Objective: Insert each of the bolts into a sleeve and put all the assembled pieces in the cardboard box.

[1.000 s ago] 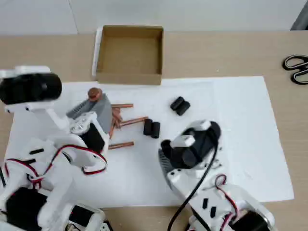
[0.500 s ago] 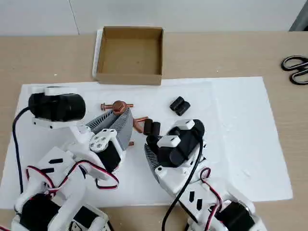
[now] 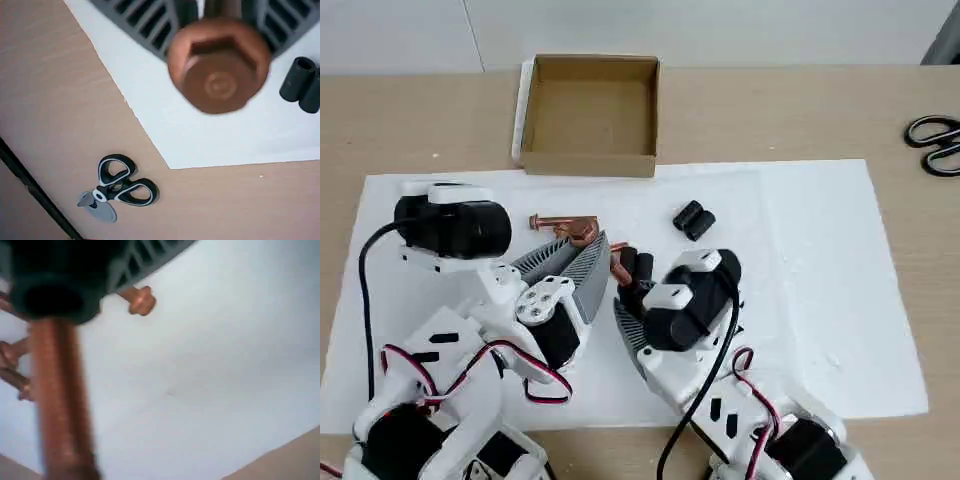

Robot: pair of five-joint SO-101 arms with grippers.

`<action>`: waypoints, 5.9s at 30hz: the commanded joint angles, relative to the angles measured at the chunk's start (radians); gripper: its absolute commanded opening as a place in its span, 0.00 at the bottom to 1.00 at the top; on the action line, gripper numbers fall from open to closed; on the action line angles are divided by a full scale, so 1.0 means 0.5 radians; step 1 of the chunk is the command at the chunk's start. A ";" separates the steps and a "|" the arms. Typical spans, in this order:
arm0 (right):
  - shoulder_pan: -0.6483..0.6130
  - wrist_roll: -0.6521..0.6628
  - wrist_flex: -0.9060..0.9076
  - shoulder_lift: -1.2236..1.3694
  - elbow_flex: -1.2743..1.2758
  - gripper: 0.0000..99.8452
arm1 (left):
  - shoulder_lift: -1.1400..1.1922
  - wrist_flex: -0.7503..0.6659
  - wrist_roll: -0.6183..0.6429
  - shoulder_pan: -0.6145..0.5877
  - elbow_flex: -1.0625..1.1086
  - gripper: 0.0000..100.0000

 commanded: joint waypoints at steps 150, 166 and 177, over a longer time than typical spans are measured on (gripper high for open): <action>-0.078 0.313 -0.201 -0.020 -0.077 0.00 | -0.015 -0.064 -0.322 -0.077 0.232 0.15; -0.063 0.313 -0.204 -0.017 0.055 0.00 | -0.009 -0.071 -0.319 -0.451 0.060 0.01; 0.505 0.120 -0.253 0.235 0.080 0.00 | 0.206 -0.064 -0.319 -0.933 0.118 0.01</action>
